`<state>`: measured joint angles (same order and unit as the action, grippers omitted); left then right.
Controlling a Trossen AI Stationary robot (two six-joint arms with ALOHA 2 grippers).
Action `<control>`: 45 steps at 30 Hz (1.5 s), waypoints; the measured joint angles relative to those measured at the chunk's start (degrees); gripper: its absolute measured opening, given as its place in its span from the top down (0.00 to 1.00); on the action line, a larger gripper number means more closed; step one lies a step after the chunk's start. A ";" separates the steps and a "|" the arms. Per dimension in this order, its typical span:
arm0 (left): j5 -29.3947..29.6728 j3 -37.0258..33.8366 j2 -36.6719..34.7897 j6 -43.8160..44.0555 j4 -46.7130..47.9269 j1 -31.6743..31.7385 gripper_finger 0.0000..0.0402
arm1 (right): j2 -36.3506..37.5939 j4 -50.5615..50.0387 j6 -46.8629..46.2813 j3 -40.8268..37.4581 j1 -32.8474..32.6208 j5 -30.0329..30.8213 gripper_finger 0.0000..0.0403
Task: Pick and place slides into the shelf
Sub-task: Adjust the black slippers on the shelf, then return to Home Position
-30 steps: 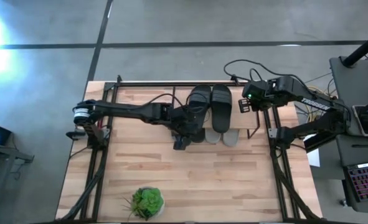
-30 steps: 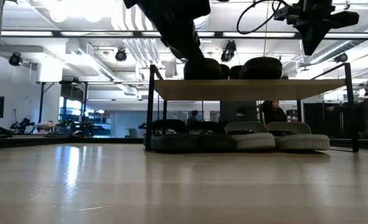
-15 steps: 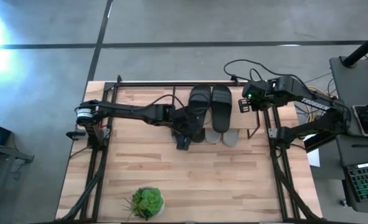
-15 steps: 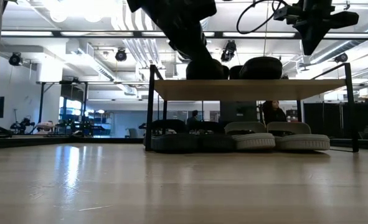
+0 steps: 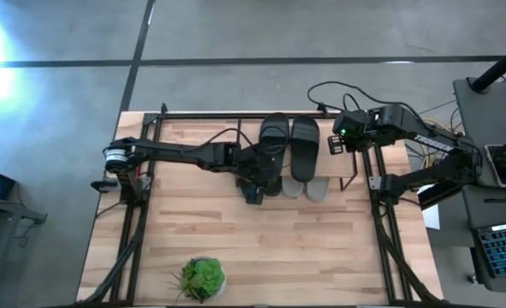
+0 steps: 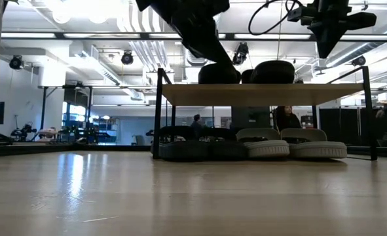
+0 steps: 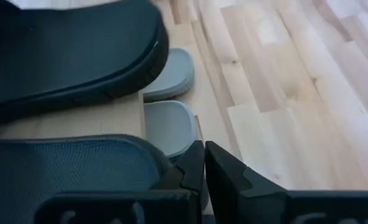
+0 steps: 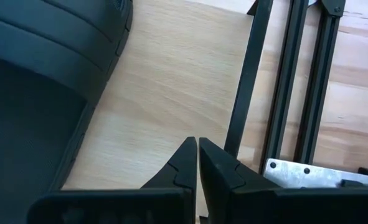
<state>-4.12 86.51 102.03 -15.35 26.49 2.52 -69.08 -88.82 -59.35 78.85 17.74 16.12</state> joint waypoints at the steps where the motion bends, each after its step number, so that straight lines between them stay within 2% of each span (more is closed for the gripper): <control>1: 0.00 0.05 -0.35 0.01 0.17 -0.25 1.00 | 0.00 -0.02 0.00 0.00 0.00 -0.04 0.98; 4: -0.04 0.07 -2.21 0.00 1.49 -0.96 1.00 | 0.01 -0.01 1.30 0.00 -0.69 -0.69 0.98; 7: -0.02 0.07 -5.10 0.04 3.93 -1.25 1.00 | 0.09 2.47 4.03 -0.02 -4.29 -0.76 0.98; 14: 0.24 -0.45 -16.46 7.14 4.71 -1.14 1.00 | 0.28 22.96 16.13 0.02 -18.17 0.36 0.98; 16: 0.24 -1.52 -20.43 8.65 4.65 -1.14 1.00 | 0.28 24.34 18.04 0.39 -20.12 2.28 0.98; 21: 0.09 -5.27 -29.82 13.31 4.40 -1.27 1.00 | 0.37 25.01 8.93 1.94 -22.80 1.86 0.98; 24: -0.02 -8.54 -35.52 18.00 3.57 -1.51 1.00 | 0.37 28.16 10.31 2.19 -25.83 0.56 0.98; 27: -0.15 -12.36 -40.37 24.13 3.57 -1.61 1.00 | 0.37 36.51 16.16 1.65 -29.19 0.33 0.98; 31: -2.19 -19.32 -46.08 28.87 3.45 -2.33 1.00 | -0.48 53.91 22.53 -1.38 -31.47 -1.22 0.98; 34: -7.32 -26.23 -49.98 30.93 -2.04 -3.28 1.00 | -1.25 67.05 24.47 -6.84 -31.49 -6.21 0.98; 38: -9.07 -37.72 -54.74 36.09 -17.92 -5.24 1.00 | -3.00 83.88 24.64 -16.95 -31.47 -11.09 0.98; 41: -9.11 -44.70 -58.27 37.39 -27.85 -5.97 1.00 | -3.48 90.74 22.06 -23.65 -31.49 -11.97 0.98; 45: -6.90 -50.36 -63.67 37.54 -30.08 -5.88 1.00 | -0.25 93.93 20.77 -29.27 -30.82 -11.82 0.98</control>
<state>-11.02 36.16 38.36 22.19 -3.59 -3.36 -69.33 5.11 -38.59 49.58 -13.08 4.30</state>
